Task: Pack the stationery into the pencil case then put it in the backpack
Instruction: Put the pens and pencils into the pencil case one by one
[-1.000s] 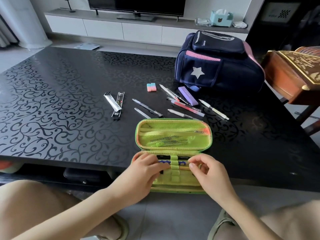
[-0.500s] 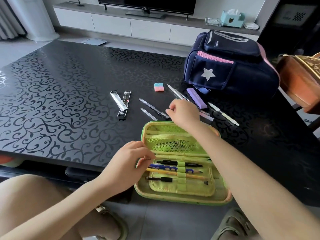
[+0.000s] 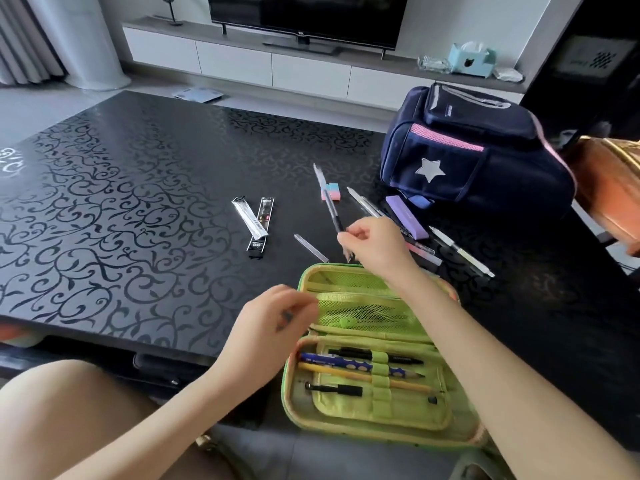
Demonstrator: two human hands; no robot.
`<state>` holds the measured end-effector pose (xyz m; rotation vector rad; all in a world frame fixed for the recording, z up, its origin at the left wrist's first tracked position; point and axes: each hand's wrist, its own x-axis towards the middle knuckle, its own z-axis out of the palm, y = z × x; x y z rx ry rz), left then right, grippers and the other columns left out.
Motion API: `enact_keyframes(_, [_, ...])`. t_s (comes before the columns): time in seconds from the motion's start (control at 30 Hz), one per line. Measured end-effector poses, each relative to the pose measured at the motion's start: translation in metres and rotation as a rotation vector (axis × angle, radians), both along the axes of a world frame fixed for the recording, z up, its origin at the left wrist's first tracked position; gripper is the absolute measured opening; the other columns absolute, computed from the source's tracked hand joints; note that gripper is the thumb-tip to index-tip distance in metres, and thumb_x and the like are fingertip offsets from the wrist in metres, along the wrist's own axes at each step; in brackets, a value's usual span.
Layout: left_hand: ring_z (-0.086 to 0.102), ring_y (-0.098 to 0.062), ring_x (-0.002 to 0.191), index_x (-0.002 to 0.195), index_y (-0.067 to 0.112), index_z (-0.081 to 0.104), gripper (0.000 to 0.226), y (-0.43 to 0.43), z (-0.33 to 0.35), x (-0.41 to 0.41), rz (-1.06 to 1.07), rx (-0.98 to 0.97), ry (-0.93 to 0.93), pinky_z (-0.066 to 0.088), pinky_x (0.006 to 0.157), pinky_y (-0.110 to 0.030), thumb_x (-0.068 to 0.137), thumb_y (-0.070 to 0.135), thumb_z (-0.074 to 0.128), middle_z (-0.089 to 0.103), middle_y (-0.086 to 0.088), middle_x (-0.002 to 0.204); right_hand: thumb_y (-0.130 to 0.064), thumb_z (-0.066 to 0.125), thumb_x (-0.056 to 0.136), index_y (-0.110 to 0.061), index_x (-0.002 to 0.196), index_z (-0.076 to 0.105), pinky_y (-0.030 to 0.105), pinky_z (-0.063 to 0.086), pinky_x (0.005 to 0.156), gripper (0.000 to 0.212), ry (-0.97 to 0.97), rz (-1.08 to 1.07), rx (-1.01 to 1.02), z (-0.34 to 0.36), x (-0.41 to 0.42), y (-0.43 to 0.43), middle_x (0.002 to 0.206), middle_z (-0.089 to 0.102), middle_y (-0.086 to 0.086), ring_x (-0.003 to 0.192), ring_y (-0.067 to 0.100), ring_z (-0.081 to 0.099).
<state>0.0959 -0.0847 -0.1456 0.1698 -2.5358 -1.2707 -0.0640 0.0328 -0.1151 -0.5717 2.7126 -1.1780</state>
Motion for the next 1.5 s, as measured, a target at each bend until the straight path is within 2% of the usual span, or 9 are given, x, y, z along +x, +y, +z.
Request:
enact_keyframes(0.13, [0.065,-0.006,0.09,0.104,0.028,0.064,0.018,0.019,0.028,-0.009,-0.003,0.441,-0.01,0.051,0.079,-0.025,0.091,0.028,0.052,0.071,0.005,0.098,-0.013,0.063,0.087,-0.007,0.084,0.072,0.023,0.041,0.044,0.011,-0.328,0.123,-0.388,0.018,0.077,0.032,0.063,0.066,0.0,0.052,0.01,0.051])
enact_keyframes(0.23, [0.062,-0.027,0.078,0.092,0.014,0.069,0.018,0.04,0.035,-0.005,-0.021,0.682,0.027,0.05,0.075,-0.048,0.092,0.022,0.053,0.07,-0.008,0.087,-0.01,0.066,0.085,-0.004,0.09,0.072,0.025,0.044,0.044,0.01,-0.432,0.074,-0.487,0.009,0.109,0.046,0.072,0.069,0.005,0.056,0.014,0.056])
enact_keyframes(0.3, [0.06,-0.023,0.071,0.082,0.012,0.069,0.017,0.048,0.034,0.001,-0.013,0.726,0.025,0.048,0.069,-0.045,0.09,0.019,0.056,0.067,-0.007,0.077,-0.009,0.066,0.084,-0.005,0.092,0.072,0.025,0.049,0.047,0.011,-0.459,0.052,-0.506,0.004,0.12,0.057,0.079,0.071,0.007,0.06,0.015,0.062])
enact_keyframes(0.43, [0.062,-0.007,0.064,0.081,0.019,0.069,0.011,0.036,0.028,0.019,-0.036,0.441,-0.011,0.05,0.063,-0.017,0.086,0.014,0.061,0.067,-0.001,0.07,-0.018,0.068,0.083,-0.024,0.087,0.072,0.018,0.052,0.063,0.008,-0.259,0.007,-0.35,-0.011,0.13,0.1,0.077,0.073,-0.006,0.069,0.002,0.066])
enact_keyframes(0.63, [0.049,-0.001,0.074,0.088,0.025,0.072,0.029,-0.006,-0.004,0.055,-0.341,-0.48,-0.032,0.043,0.067,-0.017,0.082,0.043,0.049,0.059,0.012,0.078,-0.011,0.072,0.079,-0.017,0.079,0.073,0.022,0.046,0.063,0.006,0.353,-0.109,0.15,-0.044,0.133,0.169,0.073,0.067,-0.014,0.068,0.009,0.059])
enact_keyframes(0.97, [0.053,-0.016,0.069,0.077,0.024,0.069,0.028,0.009,-0.013,0.043,-0.364,-0.653,0.035,0.051,0.05,-0.03,0.083,0.037,0.045,0.058,0.008,0.074,-0.019,0.068,0.076,-0.017,0.075,0.07,0.031,0.048,0.062,0.002,0.465,-0.013,0.201,-0.064,0.137,0.171,0.072,0.064,-0.011,0.067,0.014,0.056])
enact_keyframes(1.1, [0.045,-0.009,0.071,0.073,0.026,0.066,0.006,0.027,-0.013,0.035,-0.404,-0.679,0.023,0.047,0.052,-0.025,0.074,0.027,0.072,0.055,0.01,0.071,-0.009,0.076,0.073,-0.016,0.074,0.07,0.021,0.043,0.062,0.009,0.447,-0.019,0.178,-0.067,0.132,0.168,0.07,0.063,-0.01,0.065,0.011,0.052])
enact_keyframes(1.2, [0.048,-0.012,0.067,0.071,0.025,0.064,0.019,0.038,-0.017,0.03,-0.41,-0.669,0.003,0.044,0.054,-0.022,0.064,0.026,0.081,0.054,0.011,0.069,-0.008,0.076,0.074,-0.016,0.074,0.071,0.017,0.04,0.063,0.009,0.438,-0.024,0.153,-0.067,0.131,0.166,0.069,0.065,-0.011,0.066,0.01,0.053])
enact_keyframes(1.5, [0.054,-0.011,0.069,0.076,0.035,0.064,0.021,0.055,-0.028,0.023,-0.425,-0.601,0.024,0.046,0.07,-0.029,0.073,0.05,0.05,0.056,0.014,0.073,-0.01,0.076,0.075,-0.016,0.078,0.071,0.02,0.045,0.071,0.008,0.408,0.018,0.045,-0.078,0.134,0.157,0.073,0.067,-0.01,0.073,0.01,0.059])
